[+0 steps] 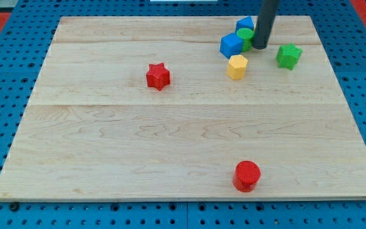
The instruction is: Move the green circle to the bottom left of the green star
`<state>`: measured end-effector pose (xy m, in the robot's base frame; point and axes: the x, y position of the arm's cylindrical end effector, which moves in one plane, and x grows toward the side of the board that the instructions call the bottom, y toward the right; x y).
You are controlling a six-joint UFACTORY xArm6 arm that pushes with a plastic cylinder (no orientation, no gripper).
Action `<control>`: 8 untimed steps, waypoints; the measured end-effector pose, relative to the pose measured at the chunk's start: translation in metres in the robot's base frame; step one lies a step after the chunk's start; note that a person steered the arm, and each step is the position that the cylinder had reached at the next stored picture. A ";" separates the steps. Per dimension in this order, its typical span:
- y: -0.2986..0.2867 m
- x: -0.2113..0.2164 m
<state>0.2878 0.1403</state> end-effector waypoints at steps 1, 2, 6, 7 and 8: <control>-0.010 0.000; -0.004 -0.003; 0.025 -0.042; 0.011 -0.035; -0.023 -0.020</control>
<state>0.2680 0.1175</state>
